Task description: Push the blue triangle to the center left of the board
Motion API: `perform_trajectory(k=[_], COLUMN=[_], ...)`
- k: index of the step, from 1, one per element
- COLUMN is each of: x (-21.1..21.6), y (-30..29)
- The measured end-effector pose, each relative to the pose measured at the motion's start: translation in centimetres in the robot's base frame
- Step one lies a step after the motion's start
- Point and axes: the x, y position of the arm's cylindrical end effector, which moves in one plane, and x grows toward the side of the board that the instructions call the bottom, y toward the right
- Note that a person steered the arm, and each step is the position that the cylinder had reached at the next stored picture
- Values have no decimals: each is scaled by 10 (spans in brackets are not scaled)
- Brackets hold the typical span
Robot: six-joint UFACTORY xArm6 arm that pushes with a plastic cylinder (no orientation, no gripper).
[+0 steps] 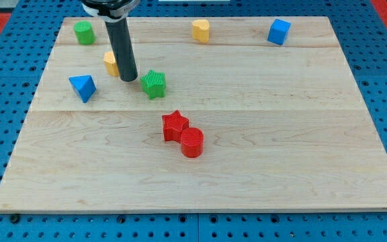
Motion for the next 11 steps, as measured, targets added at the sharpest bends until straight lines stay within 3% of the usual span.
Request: perform_trajectory(k=[7, 11], x=[0, -5], y=[-86, -84])
